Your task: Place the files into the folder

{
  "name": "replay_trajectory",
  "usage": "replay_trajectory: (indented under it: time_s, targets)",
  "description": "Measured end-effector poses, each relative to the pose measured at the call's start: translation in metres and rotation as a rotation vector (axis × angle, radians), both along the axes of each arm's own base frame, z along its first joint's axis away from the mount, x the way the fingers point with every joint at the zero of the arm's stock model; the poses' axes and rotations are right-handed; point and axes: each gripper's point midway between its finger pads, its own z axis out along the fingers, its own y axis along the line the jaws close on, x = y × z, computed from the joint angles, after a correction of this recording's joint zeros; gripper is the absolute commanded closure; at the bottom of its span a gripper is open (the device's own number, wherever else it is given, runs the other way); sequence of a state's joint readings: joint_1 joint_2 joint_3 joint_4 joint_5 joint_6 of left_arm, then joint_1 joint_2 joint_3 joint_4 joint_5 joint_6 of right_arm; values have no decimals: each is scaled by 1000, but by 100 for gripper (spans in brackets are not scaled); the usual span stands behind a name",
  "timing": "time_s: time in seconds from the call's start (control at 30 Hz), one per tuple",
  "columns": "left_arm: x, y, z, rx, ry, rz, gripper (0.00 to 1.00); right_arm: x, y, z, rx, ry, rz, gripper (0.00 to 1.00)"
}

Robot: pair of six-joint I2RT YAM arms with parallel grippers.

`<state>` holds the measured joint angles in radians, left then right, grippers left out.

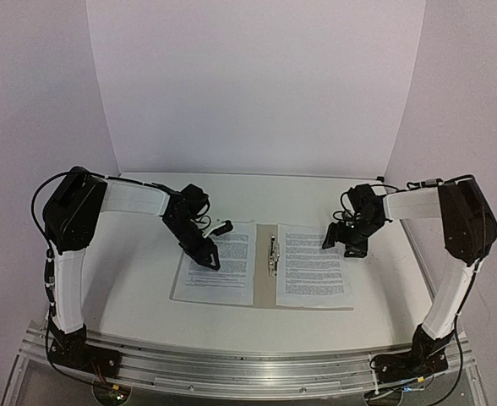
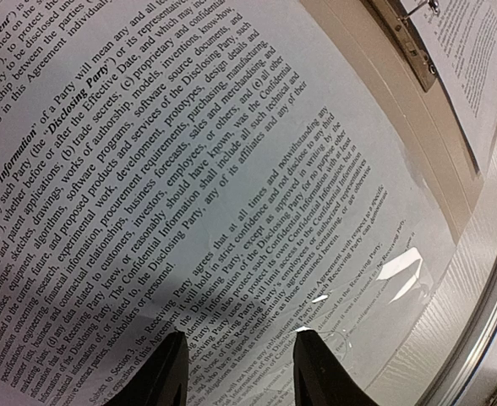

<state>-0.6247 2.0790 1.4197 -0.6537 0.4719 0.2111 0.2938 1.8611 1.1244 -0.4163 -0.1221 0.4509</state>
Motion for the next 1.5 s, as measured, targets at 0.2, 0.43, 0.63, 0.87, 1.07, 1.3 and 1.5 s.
replay_trajectory:
  time_s: [0.2, 0.43, 0.63, 0.87, 1.07, 1.3, 1.5]
  targets:
    - [0, -1, 0, -5, 3, 2, 57, -15, 2, -4, -146, 4, 17, 15]
    - [1, -1, 0, -10, 1, 2, 57, -18, 5, 10, -280, -62, 46, 15]
    - [1, -1, 0, -10, 1, 1, 57, -2, 4, 25, -311, -127, 48, 32]
    - [1, -1, 0, -10, 0, 1, 57, 0, 10, 19, -292, -118, 77, 43]
    - [2, -1, -1, -11, -8, 0, 57, 4, 16, -8, -301, -73, 111, 43]
    - [5, -2, -2, -14, -32, -15, 57, 21, 25, -10, -290, -97, 120, 42]
    - [5, -2, -2, -16, -45, -30, 57, 24, 26, -10, -285, -108, 118, 41]
